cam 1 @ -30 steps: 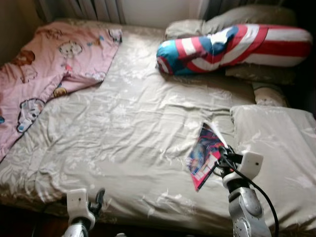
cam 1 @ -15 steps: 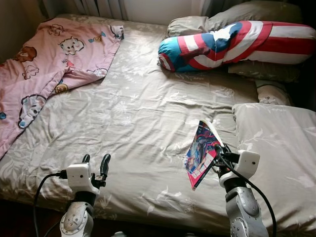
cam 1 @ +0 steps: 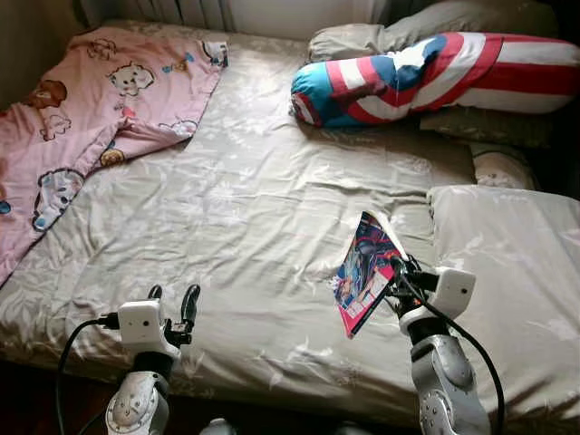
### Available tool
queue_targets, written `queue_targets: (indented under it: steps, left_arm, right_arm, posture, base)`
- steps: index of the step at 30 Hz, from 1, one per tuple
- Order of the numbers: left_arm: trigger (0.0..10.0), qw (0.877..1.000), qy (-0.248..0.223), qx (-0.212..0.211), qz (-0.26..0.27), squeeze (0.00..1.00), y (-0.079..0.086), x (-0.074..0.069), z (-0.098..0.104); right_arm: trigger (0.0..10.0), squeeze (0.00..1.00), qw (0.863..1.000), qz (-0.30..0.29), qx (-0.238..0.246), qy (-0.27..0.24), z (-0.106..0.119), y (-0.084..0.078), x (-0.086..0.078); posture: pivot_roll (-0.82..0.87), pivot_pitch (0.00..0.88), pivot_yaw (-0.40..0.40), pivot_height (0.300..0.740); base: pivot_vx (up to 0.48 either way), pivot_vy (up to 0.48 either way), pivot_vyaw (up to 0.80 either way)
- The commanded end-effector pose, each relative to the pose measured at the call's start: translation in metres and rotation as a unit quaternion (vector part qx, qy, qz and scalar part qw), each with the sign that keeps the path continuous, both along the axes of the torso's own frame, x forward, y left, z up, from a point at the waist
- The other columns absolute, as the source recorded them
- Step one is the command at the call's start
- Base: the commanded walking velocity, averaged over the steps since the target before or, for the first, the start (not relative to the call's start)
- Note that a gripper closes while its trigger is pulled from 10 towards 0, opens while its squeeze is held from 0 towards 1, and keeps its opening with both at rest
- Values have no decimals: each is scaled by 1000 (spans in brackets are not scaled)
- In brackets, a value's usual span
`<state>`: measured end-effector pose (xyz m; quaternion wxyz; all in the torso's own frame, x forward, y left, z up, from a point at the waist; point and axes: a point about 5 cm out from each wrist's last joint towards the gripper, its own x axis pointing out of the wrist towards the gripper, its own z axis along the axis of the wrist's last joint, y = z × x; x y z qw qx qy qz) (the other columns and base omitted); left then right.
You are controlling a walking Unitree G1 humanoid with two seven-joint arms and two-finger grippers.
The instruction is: Clean up the room
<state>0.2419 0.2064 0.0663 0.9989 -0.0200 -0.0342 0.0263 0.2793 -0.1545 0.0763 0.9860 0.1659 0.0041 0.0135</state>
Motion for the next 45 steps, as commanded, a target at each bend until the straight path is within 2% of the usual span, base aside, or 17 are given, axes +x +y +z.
queue_targets:
  steps: [1, 3, 9, 12, 15, 17, 21, 26, 32, 39, 44, 45]
  left_arm:
    - [10000, 1000, 13, -5, 4, 0, 0, -5, -4]
    - [10000, 1000, 13, -5, 5, 0, 1, -6, -3]
    - [10000, 1000, 19, -5, 11, 0, 3, -9, -2]
    - [10000, 1000, 20, -5, 13, 0, 4, -10, -2]
    - [10000, 1000, 21, -5, 13, 0, 3, -11, -2]
    - [10000, 1000, 22, -5, 14, 0, 4, -11, -1]
    - [10000, 1000, 24, -5, 15, 0, 5, -13, -1]
    - [10000, 1000, 25, -2, 16, 0, 6, -15, 0]
    - [10000, 999, 28, 4, 17, 0, 9, -19, 2]
    - [10000, 999, 27, 7, 19, 0, 13, -21, 5]
    - [10000, 999, 29, 9, 17, 0, 13, -22, 7]
    - [10000, 999, 28, 10, 16, 0, 13, -22, 7]
  right_arm:
    - [10000, 0, 999, -20, 44, -12, 4, -4, 4]
    - [10000, 0, 998, -27, 56, -12, 4, -5, 6]
    - [10000, 0, 999, -15, 50, -9, 5, -1, 10]
    - [10000, 0, 998, -10, 56, -18, 7, 2, 11]
    - [10000, 0, 998, -9, 59, -15, 6, 3, 13]
    - [10000, 0, 997, -11, 64, -31, 8, 3, 14]
    - [10000, 0, 997, -11, 67, -22, 6, 5, 16]
    - [10000, 0, 994, -24, 109, -9, 1, 4, 21]
    - [10000, 0, 985, -36, 171, 5, -2, 4, 36]
    - [10000, 0, 991, -19, 132, -9, 3, 7, 38]
    - [10000, 0, 987, -28, 157, -28, 4, 6, 38]
    - [10000, 0, 980, -38, 192, -38, 7, 3, 40]
  posture:
    - [98, 208, -63, 686]
    - [101, 211, -64, 686]
    - [112, 226, -64, 686]
    - [116, 231, -63, 667]
    - [121, 233, -62, 662]
    - [123, 239, -62, 658]
    - [127, 247, -59, 658]
    - [138, 257, -51, 658]
    - [156, 267, -41, 658]
    - [164, 276, -33, 645]
    - [172, 281, -24, 640]
    - [176, 282, -21, 640]
  base:
    - [0, 0, 0]
    - [0, 0, 0]
    - [0, 0, 0]
    - [0, 0, 0]
    - [0, 0, 0]
    - [0, 0, 0]
    - [0, 0, 0]
    - [0, 0, 0]
    - [0, 0, 0]
    - [0, 0, 0]
    - [0, 0, 0]
    - [0, 0, 0]
